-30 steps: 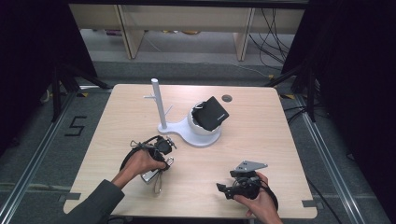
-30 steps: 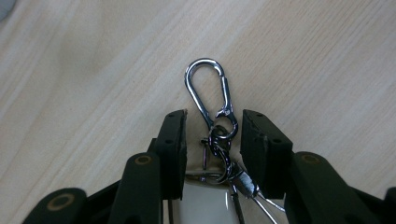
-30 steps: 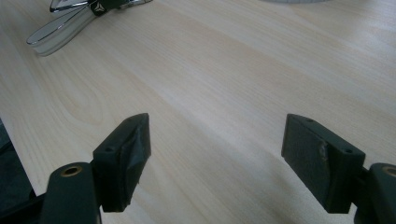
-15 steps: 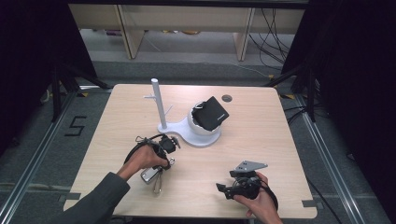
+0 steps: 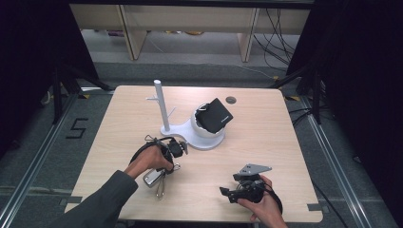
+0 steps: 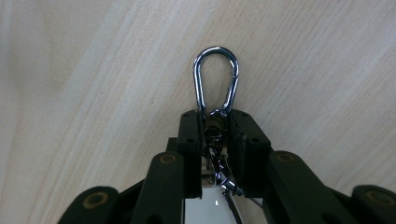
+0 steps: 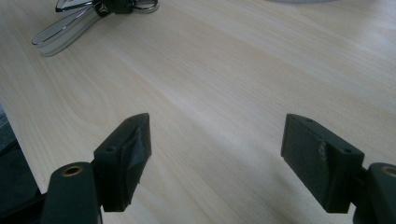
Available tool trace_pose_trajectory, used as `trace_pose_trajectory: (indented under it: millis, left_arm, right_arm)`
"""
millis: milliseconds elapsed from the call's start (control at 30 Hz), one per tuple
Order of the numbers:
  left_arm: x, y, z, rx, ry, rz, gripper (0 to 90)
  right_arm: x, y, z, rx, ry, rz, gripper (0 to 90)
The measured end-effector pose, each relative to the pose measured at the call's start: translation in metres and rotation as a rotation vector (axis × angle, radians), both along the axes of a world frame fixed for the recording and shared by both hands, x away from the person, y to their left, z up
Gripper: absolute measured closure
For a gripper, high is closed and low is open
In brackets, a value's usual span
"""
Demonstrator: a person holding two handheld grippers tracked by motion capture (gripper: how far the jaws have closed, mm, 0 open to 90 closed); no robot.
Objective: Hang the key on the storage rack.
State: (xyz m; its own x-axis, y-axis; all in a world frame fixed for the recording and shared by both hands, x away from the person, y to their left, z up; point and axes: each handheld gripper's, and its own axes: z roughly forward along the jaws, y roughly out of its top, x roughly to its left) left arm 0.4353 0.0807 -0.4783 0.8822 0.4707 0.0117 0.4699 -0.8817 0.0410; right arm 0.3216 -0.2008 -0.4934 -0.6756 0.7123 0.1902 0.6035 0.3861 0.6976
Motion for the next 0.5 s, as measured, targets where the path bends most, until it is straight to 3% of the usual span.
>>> trace_pose_trajectory:
  millis: [267, 333, 367, 400, 467, 500]
  left_arm:
    - [-0.0017, -0.0008, 0.0001, 0.014, -0.001, -0.053, 75.3]
    - [-0.0033, -0.0003, 0.0005, 0.015, -0.002, -0.046, 75.3]
    - [-0.0027, 0.0003, 0.0014, 0.012, -0.010, -0.065, 75.3]
    - [-0.0041, 0.0007, 0.0026, -0.002, 0.001, -0.045, 75.3]
    - [-0.0022, 0.0025, 0.0068, -0.004, -0.016, -0.059, 75.4]
    - [-0.0030, 0.0033, 0.0087, -0.014, -0.017, -0.038, 75.4]
  right_arm:
    - [-0.0004, 0.0002, 0.0000, -0.001, 0.004, 0.000, 25.9]
    - [0.0010, -0.0001, -0.0009, 0.015, -0.002, 0.009, 25.9]
    - [0.0006, -0.0004, 0.0004, -0.001, -0.002, 0.001, 25.9]
    - [0.0003, -0.0004, 0.0005, 0.001, -0.003, 0.000, 25.9]
    - [0.0005, -0.0006, 0.0001, -0.001, -0.004, 0.003, 25.9]
    - [0.0009, -0.0007, 0.0001, -0.001, -0.001, 0.003, 25.9]
